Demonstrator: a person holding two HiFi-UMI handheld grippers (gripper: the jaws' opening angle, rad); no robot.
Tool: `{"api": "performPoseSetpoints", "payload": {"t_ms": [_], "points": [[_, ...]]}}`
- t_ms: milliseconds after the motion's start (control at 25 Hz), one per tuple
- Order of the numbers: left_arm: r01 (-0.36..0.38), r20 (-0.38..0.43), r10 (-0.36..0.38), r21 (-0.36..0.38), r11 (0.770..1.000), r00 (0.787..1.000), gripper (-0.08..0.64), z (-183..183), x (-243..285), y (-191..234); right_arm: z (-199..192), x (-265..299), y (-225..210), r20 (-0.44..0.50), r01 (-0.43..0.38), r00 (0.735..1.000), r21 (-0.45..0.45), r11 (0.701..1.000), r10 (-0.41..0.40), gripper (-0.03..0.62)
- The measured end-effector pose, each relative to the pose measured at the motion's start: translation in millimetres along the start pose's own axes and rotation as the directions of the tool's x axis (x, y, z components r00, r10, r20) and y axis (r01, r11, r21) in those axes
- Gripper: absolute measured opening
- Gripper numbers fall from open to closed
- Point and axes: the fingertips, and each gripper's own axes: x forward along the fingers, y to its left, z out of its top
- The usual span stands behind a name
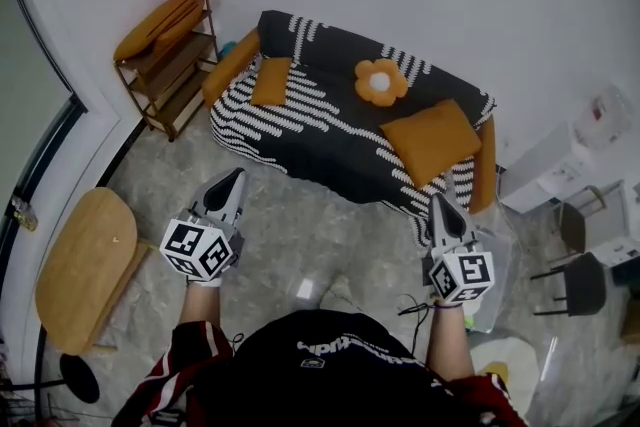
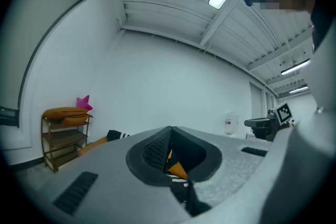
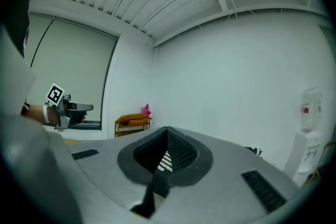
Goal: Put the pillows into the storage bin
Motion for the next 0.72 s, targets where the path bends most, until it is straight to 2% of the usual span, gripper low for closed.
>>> {"api": "performPoseSetpoints", "payload": {"t_ms": [120, 240, 440, 720], "points": [[-0.005, -0.013, 0.005, 0.004, 1.000, 1.000, 0.005, -4.1, 16.0, 8.8, 3.4, 23.3, -2.1, 0.000, -0.051, 0.999, -0.022, 0.998, 0.051, 0.003], [-0.021, -0.014, 0.021, 0.012, 1.000, 1.000, 0.005, -8.0, 38.7, 16.4, -2.3, 52.7, -10.7, 0.005, -0.113, 0.994, 0.016, 0.993, 0.113, 0.003], [-0.059, -0.026, 0.061, 0.091, 0.994, 0.998, 0.005, -7.9, 87.4, 33.7, -15.9, 119.4, -29.7, -0.008, -0.205, 0.979, 0.051, 0.977, 0.205, 0.003], [-0.104, -0.024, 0.110, 0.170, 0.980, 0.994, 0.005, 7.1, 180.7, 55.5, -11.2, 208.2, -82.4, 0.021, -0.235, 0.972, 0.061, 0.970, 0.234, 0.002]]}}
